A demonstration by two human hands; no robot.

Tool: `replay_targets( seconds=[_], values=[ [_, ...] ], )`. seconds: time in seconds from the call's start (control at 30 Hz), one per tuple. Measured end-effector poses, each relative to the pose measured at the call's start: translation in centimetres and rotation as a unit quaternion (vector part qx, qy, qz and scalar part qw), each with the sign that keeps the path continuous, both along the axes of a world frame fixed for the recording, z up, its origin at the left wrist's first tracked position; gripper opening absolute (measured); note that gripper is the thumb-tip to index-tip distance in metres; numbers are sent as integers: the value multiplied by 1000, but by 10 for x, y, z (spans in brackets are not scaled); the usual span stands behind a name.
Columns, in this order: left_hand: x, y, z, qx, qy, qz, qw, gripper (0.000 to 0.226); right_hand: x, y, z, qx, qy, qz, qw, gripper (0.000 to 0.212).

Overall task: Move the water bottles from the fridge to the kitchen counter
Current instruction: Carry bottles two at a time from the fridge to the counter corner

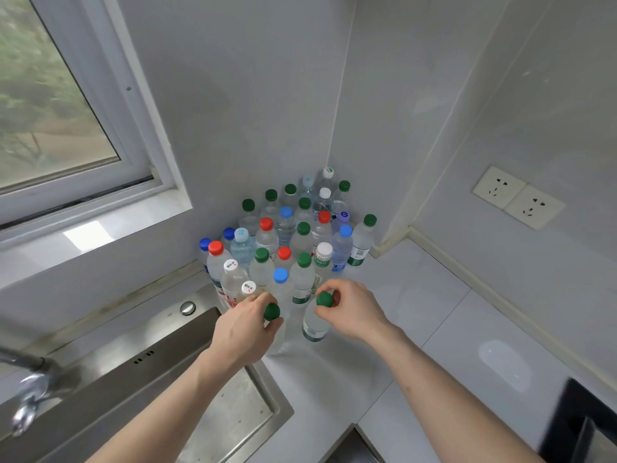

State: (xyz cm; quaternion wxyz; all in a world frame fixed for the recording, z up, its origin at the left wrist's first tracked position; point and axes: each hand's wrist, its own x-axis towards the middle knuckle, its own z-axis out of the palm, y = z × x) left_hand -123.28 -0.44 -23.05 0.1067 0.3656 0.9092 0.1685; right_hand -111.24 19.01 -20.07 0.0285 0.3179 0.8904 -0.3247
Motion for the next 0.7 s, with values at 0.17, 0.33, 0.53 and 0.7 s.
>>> replay_targets(
  seconds=[0.17,0.33,0.53,0.7],
  values=[
    [-2,-5,4,1,-5,11,1000,32,-23,-5,-12,-4,-15,25,1000,23],
    [-5,-9,10,6,-7,22,1000,31,-36,-13,-22,1,-24,42,999,28],
    [-3,-10,15,8,-11,21,1000,27,-44,-20,-26,14,-18,59,998,31],
    [-2,-10,17,8,-11,17,1000,26,-36,-21,-27,13,-15,51,998,38]
  ],
)
